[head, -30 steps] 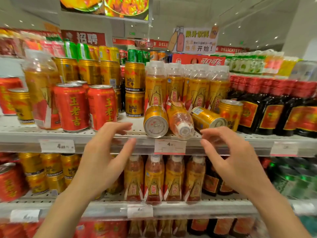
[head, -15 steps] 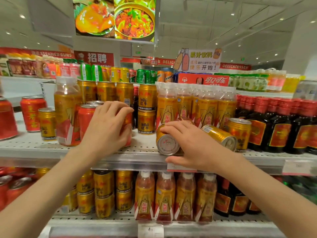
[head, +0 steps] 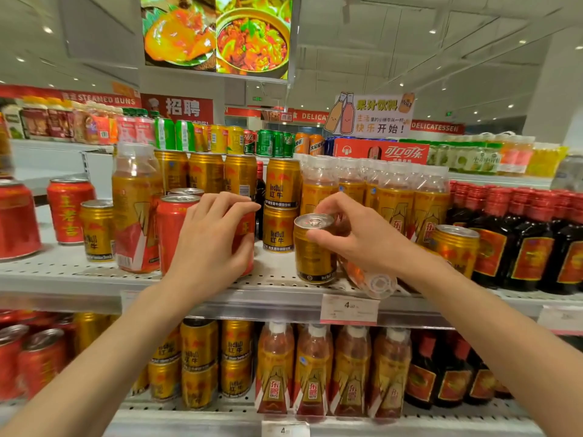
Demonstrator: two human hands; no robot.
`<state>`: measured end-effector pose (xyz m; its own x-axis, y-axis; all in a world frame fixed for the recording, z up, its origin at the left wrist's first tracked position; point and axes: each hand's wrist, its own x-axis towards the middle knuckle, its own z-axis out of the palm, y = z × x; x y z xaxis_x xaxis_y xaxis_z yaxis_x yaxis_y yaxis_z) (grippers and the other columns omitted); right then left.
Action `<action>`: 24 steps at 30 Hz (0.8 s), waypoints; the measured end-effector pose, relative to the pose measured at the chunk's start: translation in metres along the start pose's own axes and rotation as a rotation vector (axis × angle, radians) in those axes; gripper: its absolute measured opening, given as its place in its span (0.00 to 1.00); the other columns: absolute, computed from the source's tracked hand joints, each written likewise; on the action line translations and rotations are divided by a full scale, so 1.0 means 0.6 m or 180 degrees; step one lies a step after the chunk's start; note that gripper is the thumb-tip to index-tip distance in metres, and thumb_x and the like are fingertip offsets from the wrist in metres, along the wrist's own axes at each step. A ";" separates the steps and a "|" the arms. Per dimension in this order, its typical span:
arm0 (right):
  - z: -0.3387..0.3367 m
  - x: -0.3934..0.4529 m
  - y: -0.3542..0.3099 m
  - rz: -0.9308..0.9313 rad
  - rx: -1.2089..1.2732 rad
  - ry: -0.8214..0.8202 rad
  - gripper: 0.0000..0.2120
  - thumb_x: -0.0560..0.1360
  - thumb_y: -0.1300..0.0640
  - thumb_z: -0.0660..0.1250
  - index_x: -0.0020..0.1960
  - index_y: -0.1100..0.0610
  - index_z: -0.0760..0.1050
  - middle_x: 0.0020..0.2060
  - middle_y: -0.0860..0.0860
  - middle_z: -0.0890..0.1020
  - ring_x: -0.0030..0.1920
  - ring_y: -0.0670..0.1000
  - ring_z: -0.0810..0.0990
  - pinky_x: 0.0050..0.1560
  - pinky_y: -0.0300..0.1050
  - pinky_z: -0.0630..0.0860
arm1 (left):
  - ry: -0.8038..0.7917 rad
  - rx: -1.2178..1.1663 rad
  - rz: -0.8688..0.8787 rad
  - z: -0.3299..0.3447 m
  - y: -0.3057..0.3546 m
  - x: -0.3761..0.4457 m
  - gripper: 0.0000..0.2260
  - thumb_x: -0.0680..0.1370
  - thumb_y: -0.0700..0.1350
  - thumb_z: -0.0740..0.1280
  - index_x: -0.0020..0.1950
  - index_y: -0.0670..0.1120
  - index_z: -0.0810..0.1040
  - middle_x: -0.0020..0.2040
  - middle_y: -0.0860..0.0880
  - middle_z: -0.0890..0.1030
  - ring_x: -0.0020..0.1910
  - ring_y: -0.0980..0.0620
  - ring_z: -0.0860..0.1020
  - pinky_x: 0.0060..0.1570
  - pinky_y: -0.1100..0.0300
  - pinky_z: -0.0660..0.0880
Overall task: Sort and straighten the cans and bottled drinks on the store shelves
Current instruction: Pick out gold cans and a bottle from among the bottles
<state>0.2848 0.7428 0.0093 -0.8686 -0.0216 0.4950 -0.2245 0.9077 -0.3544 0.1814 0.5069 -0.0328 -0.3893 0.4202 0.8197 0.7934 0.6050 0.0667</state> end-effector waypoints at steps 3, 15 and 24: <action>0.012 0.016 0.002 0.0127 0.0075 -0.0152 0.13 0.78 0.38 0.65 0.55 0.46 0.73 0.56 0.43 0.79 0.50 0.43 0.78 0.51 0.43 0.77 | 0.0050 -0.0058 -0.0024 0.002 0.002 -0.001 0.19 0.75 0.47 0.65 0.66 0.48 0.77 0.62 0.51 0.77 0.63 0.48 0.70 0.61 0.53 0.65; -0.039 -0.016 0.009 0.0101 -0.0396 -0.0419 0.23 0.81 0.40 0.61 0.73 0.45 0.70 0.69 0.42 0.75 0.66 0.44 0.74 0.68 0.49 0.73 | 0.0017 0.0128 0.0143 0.003 0.008 -0.008 0.22 0.77 0.47 0.66 0.71 0.46 0.74 0.70 0.46 0.74 0.71 0.43 0.67 0.71 0.44 0.64; -0.058 -0.100 0.028 -0.0127 -0.1357 -0.1002 0.47 0.67 0.26 0.68 0.79 0.46 0.59 0.79 0.42 0.59 0.78 0.43 0.58 0.77 0.41 0.57 | -0.0262 -0.0274 0.0576 0.039 0.096 0.026 0.23 0.79 0.53 0.64 0.72 0.47 0.72 0.71 0.50 0.73 0.72 0.50 0.68 0.73 0.53 0.65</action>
<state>0.3484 0.7737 0.0015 -0.9683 -0.1249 0.2163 -0.1176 0.9920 0.0462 0.2101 0.5639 -0.0294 -0.2709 0.5726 0.7738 0.8896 0.4561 -0.0260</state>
